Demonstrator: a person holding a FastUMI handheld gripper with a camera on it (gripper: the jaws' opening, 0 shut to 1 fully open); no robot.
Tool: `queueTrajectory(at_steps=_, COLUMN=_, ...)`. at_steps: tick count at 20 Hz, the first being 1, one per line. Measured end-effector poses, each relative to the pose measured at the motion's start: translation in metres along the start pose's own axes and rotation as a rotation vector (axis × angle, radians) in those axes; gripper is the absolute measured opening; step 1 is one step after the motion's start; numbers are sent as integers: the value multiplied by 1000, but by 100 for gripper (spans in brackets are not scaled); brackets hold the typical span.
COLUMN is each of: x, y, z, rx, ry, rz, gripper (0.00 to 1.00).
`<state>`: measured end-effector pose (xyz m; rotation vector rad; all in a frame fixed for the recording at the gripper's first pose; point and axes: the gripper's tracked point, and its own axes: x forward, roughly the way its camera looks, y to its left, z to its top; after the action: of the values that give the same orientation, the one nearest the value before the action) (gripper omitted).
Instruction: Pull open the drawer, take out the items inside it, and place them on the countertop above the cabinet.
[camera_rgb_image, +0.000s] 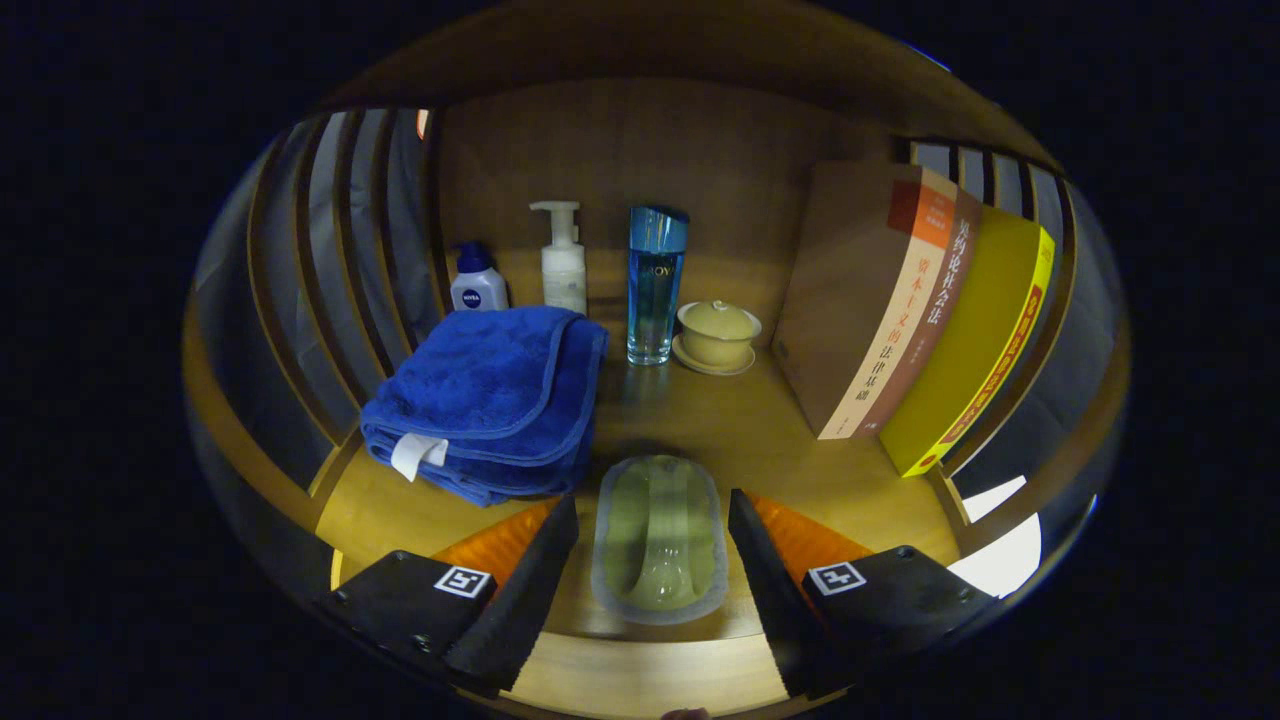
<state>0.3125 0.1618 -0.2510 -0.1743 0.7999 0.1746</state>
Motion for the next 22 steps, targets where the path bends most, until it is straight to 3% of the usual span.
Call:
queueTrajectory(at_steps=6, x=-64, y=18, z=47, rx=-36, ry=-139, rz=28, gripper=99)
queueTrajectory(at_steps=12, x=-158, y=22, z=85, rx=-25, ry=-338, rz=48, gripper=99)
queueTrajectory(at_steps=18, x=-250, y=12, z=69, rx=28, ry=-463, rz=58, gripper=99)
queueTrajectory(at_steps=22, x=-289, y=-3, z=20, rx=51, ry=-484, rz=42, gripper=99)
